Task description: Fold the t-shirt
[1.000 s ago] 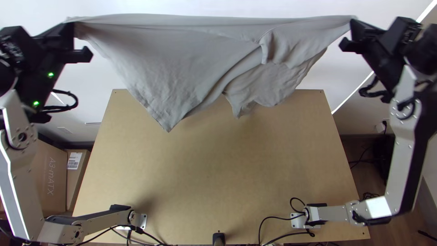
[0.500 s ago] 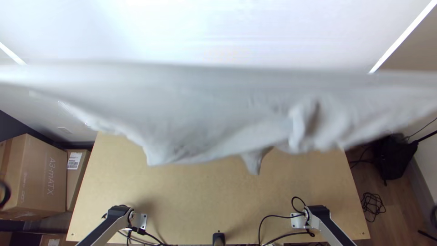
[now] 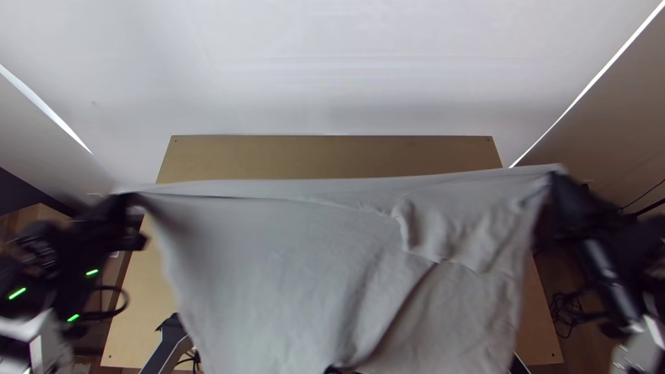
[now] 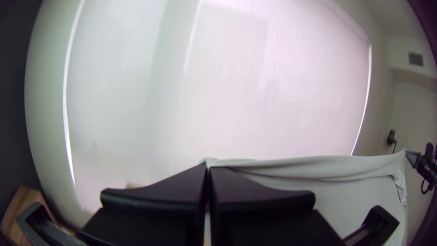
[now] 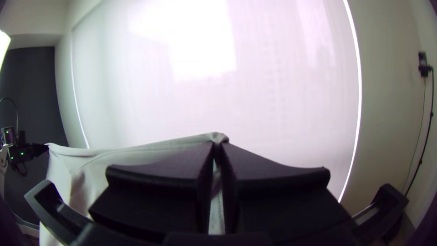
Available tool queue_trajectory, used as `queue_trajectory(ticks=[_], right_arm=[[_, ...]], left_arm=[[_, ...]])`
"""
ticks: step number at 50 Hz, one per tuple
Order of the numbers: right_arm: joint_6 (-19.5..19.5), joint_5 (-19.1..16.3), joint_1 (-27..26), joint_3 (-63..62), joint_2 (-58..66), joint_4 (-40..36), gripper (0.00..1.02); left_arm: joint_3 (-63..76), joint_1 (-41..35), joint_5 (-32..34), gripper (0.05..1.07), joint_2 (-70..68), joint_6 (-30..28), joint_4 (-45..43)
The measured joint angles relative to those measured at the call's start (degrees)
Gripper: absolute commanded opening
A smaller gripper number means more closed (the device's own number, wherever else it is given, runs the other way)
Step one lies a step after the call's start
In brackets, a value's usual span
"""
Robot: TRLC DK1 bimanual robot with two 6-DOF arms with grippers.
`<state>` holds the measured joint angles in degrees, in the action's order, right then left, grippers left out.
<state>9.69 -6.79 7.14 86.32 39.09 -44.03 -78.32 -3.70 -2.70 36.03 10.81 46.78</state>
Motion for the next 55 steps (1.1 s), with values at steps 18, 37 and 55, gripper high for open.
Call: queue_trajectory(ticks=[18,37,55], right_arm=[[2.1,0.6,2.6,-41.3,-4.9,11.5,0.02],[3.3,0.2,1.5,-42.0,24.4,29.5,0.02],[3.8,-1.6,-0.2,-16.3,54.0,27.3,0.02]], left_arm=[[31.4,0.5,4.7,0.08,4.0,-1.0,-13.4],[26.6,4.9,7.9,0.08,36.6,-3.1,-27.1],[2.3,7.2,8.1,0.08,62.6,-4.0,-26.6]])
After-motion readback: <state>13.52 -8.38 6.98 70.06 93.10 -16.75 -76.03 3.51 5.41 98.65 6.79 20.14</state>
